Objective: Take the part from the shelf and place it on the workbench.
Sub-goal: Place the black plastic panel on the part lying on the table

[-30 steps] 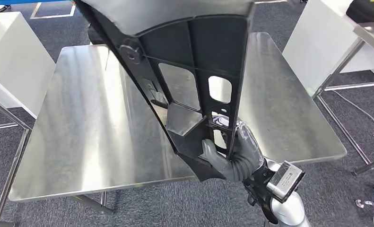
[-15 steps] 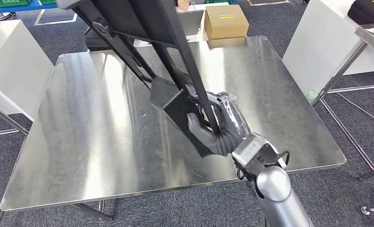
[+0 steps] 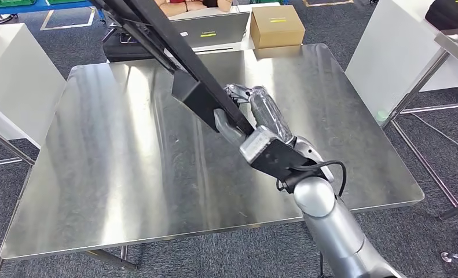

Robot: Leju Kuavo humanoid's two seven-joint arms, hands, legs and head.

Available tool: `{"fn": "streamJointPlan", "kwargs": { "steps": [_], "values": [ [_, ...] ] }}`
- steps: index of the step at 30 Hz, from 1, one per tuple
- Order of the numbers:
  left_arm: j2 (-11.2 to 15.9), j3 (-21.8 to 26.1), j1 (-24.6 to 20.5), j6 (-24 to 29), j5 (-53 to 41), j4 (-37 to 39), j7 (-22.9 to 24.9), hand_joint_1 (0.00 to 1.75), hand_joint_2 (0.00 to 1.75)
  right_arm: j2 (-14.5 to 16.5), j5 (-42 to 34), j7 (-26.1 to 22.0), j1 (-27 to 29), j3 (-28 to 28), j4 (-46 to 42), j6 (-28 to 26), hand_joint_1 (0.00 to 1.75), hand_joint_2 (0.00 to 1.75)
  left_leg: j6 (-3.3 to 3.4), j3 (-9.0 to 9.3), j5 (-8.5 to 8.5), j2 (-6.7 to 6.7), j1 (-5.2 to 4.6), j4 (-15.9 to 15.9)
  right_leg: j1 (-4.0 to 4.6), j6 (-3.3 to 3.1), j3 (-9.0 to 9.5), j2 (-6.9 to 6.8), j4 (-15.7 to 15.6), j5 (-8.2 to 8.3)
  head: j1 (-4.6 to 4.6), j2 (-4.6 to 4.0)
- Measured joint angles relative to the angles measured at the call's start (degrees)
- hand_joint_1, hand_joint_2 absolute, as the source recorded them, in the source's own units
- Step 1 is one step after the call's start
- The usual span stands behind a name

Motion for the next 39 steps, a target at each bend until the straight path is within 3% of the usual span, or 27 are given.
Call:
{"fn": "streamJointPlan", "kwargs": {
  "steps": [6, 13, 21, 25, 30, 34, 39],
  "values": [
    [0.0, 0.7, -0.3, 0.2, -0.4, 0.0, 0.6, 0.00, 1.75, 2.4, 16.3, 6.5, -9.3, 4.5, 14.2, -5.0, 1.75, 1.75, 0.03, -0.01, 0.02, -0.02, -0.22, 0.1, -0.26, 0.04, 0.02, -0.03, 0.0, 0.03, 0.01, 0.00],
    [0.0, 1.5, -0.5, 0.5, -0.4, 0.0, 0.9, 0.00, 1.75, 5.6, 29.6, 12.9, -18.5, 9.6, 35.8, -7.8, 1.75, 1.75, 0.06, -0.06, 0.03, -0.12, -0.22, 0.2, -0.29, 0.05, 0.03, -0.14, 0.0, 0.04, 0.00, 0.00],
    [0.0, 2.6, -0.5, 0.5, -0.7, 0.0, 0.9, 0.00, 1.75, 5.7, 37.2, 21.4, -21.8, 12.7, 54.4, -7.5, 1.75, 1.75, 0.08, -0.15, 0.01, -0.25, -0.22, 0.2, -0.29, 0.05, -0.01, -0.23, -0.1, 0.03, 0.01, 0.00],
    [0.0, 2.7, -0.5, -0.1, -1.7, 0.2, 0.6, 0.00, 1.75, 4.6, 39.2, 24.3, -21.4, 13.6, 59.2, -5.1, 0.00, 0.00, 0.09, -0.18, -0.01, -0.25, -0.22, 0.2, -0.29, 0.05, -0.02, -0.22, -0.2, 0.03, 0.01, 0.00],
    [0.0, 2.7, -0.8, 0.0, -2.7, 0.5, 0.7, 0.00, 1.75, 3.5, 39.6, 25.7, -20.5, 14.0, 62.2, -4.5, 0.00, 0.00, 0.10, -0.18, -0.02, -0.21, -0.22, 0.2, -0.29, 0.06, -0.04, -0.21, -0.2, 0.04, 0.00, 0.00],
    [0.1, 2.7, -0.9, 0.1, -2.8, 0.6, 1.1, 0.00, 0.00, 2.9, 39.9, 25.8, -20.3, 14.0, 62.9, -4.7, 0.00, 0.00, 0.10, -0.18, -0.02, -0.22, -0.22, 0.2, -0.29, 0.06, -0.04, -0.21, -0.2, 0.04, 0.00, 0.00],
    [0.1, 2.7, -1.0, 0.4, -2.6, 0.7, 1.3, 0.00, 0.00, 2.7, 39.7, 25.0, -20.4, 12.7, 63.1, -6.0, 0.00, 0.00, 0.10, -0.18, -0.02, -0.20, -0.21, 0.2, -0.28, 0.06, -0.03, -0.20, -0.2, 0.04, 0.00, 0.00]
  ]
}}
